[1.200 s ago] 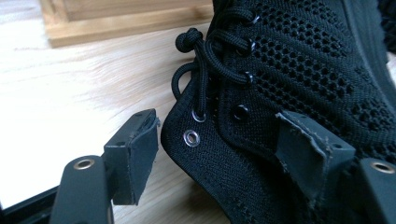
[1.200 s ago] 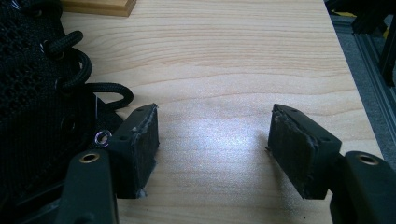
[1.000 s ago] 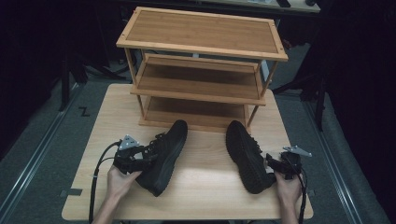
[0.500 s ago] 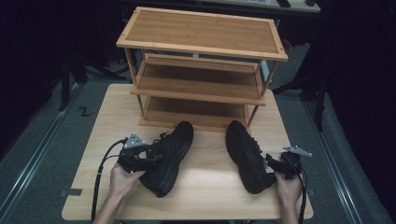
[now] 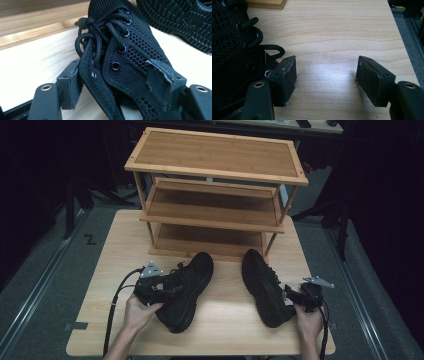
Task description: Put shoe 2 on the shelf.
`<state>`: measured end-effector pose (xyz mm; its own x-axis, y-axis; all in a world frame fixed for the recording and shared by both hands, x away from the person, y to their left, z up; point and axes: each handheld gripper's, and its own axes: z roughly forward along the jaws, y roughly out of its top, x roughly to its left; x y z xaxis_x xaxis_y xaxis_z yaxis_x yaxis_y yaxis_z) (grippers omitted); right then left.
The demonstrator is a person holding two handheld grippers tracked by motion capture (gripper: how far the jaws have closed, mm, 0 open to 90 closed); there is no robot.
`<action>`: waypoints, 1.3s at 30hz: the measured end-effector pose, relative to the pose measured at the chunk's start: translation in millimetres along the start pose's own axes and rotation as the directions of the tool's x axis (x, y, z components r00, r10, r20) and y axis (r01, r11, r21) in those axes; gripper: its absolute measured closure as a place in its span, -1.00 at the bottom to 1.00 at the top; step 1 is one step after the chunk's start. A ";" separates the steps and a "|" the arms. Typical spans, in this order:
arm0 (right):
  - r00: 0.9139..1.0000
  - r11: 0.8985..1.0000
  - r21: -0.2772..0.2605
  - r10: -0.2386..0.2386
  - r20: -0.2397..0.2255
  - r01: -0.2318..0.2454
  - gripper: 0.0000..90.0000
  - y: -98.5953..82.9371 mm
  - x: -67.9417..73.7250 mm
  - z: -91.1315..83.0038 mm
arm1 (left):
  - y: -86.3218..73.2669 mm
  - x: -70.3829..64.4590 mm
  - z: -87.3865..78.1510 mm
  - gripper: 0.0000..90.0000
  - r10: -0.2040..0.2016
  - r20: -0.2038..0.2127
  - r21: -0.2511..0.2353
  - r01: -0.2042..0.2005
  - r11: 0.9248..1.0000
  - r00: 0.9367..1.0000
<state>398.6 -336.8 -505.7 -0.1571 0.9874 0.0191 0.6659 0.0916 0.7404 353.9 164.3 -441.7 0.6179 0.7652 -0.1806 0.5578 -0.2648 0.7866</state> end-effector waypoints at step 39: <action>1.000 1.000 0.000 -0.004 0.001 0.004 -0.27 0.0 0.4 0.1 | 18.6 -28.9 48.2 0.32 -0.004 0.006 0.144 0.003 0.990 1.000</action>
<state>398.6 -336.4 -505.8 -0.1590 0.9872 0.0151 0.6653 0.0958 0.7404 373.1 109.0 -450.3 0.6190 0.7626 -0.1878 0.6338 -0.3438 0.6929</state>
